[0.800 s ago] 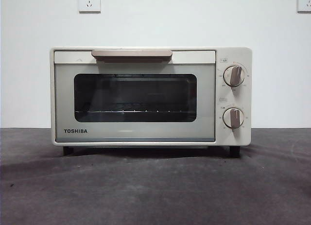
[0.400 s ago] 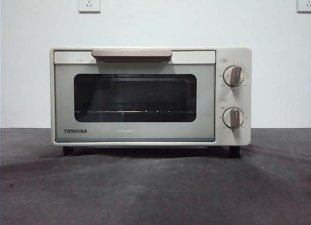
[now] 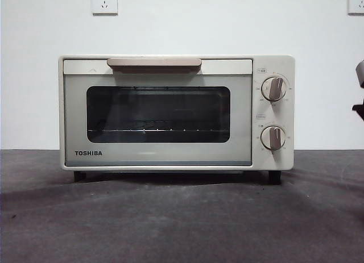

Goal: The left arm flap open the oven, the right arm pick bread and place it into oven, the left arm flap close the oven

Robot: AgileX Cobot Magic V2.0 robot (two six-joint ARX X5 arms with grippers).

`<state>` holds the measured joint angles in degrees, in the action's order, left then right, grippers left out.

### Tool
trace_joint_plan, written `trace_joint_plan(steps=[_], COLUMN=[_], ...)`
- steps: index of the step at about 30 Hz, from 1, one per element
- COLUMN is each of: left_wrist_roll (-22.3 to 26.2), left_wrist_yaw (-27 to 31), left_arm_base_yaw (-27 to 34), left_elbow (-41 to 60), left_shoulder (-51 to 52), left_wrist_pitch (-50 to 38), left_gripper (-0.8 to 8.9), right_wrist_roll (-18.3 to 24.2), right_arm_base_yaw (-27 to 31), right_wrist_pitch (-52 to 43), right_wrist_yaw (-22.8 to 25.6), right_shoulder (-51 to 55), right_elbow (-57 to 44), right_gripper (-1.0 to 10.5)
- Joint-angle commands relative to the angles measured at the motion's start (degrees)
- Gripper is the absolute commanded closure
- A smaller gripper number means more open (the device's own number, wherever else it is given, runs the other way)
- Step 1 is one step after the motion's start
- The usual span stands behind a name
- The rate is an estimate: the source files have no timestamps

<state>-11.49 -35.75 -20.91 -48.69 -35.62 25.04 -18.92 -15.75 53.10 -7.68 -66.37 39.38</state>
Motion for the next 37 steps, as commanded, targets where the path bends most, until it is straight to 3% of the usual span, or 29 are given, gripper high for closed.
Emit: trace_joint_plan(steps=[1,11,17,20,27,37], left_wrist_roll=[0.5,0.5,0.4,0.2,0.2,2.7], left_wrist_yaw=[0.0,0.0,0.0,0.2,0.2,2.6], left_arm_base_yaw=[-0.2,-0.2,-0.2,-0.2,-0.2,-0.2], left_elbow=[-1.1,-1.1,-1.1,-1.2,-2.3,-9.8], left_shoulder=[-0.3,-0.3,-0.3,-0.7,-5.9,-21.1], left_wrist_pitch=[-0.7,-0.7,-0.6,0.3,5.4,8.5], left_gripper=[2.83,2.83,2.97,3.69,4.67,7.89], right_wrist_roll=[0.1,1.5,1.9,1.8,1.8,1.8], right_arm_base_yaw=[-0.3,-0.3,-0.3,-0.3,-0.3,-0.3], right_wrist_pitch=[-0.9,-2.2,-3.0,-2.4,0.6,0.8], right_wrist_yaw=[0.2,-0.3,-2.1,-4.1,-8.1,-14.1], right_shoulder=[-2.0,-7.2,-8.1,-7.1,0.1,13.7], right_elbow=[0.3,0.3,0.4,0.9,6.0,14.3], right_gripper=[4.4,5.9,8.0,8.5,8.5,8.5])
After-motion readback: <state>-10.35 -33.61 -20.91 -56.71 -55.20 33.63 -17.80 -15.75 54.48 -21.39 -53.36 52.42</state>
